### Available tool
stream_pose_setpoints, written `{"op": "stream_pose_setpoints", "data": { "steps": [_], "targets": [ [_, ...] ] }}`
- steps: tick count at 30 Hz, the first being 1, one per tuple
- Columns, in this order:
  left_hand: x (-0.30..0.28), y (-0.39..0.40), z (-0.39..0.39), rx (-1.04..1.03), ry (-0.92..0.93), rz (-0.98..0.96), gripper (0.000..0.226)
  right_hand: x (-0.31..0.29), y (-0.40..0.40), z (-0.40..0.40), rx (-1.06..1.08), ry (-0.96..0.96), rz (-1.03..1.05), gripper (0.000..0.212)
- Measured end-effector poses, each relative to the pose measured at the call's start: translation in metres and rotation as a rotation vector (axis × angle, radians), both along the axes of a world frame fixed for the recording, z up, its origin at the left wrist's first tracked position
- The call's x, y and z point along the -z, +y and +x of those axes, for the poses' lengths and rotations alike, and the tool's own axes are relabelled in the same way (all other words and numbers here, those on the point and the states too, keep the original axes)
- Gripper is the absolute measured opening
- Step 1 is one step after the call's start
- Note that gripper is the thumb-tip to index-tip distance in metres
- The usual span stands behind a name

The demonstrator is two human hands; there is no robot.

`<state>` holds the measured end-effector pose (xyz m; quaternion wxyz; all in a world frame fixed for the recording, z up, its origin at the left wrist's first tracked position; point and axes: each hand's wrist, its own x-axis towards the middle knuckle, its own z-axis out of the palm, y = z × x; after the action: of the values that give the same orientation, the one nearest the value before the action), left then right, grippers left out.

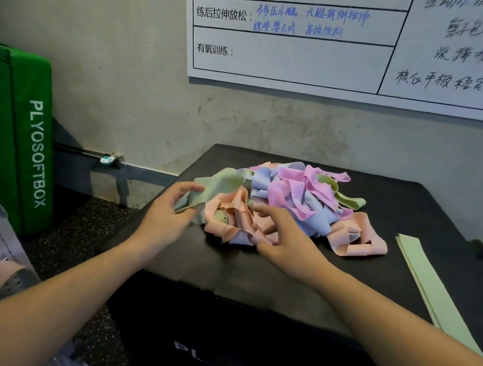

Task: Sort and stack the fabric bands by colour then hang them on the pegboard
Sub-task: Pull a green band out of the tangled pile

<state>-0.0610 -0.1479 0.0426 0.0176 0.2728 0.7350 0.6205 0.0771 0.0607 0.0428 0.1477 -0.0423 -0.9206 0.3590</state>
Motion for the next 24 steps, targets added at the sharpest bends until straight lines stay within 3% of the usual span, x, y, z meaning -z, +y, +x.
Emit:
{"op": "stream_pose_setpoints", "data": {
  "steps": [6, 8, 11, 13, 16, 20, 24],
  "targets": [
    [-0.038, 0.037, 0.071, 0.391, -0.346, 0.228, 0.037, -0.032, 0.025, 0.037, 0.333, 0.244, -0.267, 0.071],
    [-0.044, 0.049, 0.086, 0.536, -0.469, 0.269, 0.045, -0.04, 0.039, 0.053, 0.413, 0.311, -0.402, 0.059],
    [-0.05, 0.07, 0.108, 0.69, -0.574, 0.265, 0.049, -0.056, 0.06, 0.088, 0.499, 0.276, -0.514, 0.024],
    [-0.054, 0.085, 0.121, 0.671, -0.605, 0.227, 0.042, -0.064, 0.069, 0.109, 0.502, 0.225, -0.618, 0.016],
    [-0.05, 0.107, 0.135, 0.588, -0.631, 0.059, 0.036, -0.072, 0.077, 0.135, 0.495, 0.226, -0.713, 0.022],
    [-0.038, 0.129, 0.15, 0.575, -0.771, -0.164, 0.053, -0.078, 0.078, 0.157, 0.451, 0.137, -0.648, 0.017],
    [-0.033, 0.149, 0.176, 0.562, -0.73, -0.237, 0.063, -0.08, 0.081, 0.165, 0.487, 0.103, -0.559, 0.021]
  ]
}}
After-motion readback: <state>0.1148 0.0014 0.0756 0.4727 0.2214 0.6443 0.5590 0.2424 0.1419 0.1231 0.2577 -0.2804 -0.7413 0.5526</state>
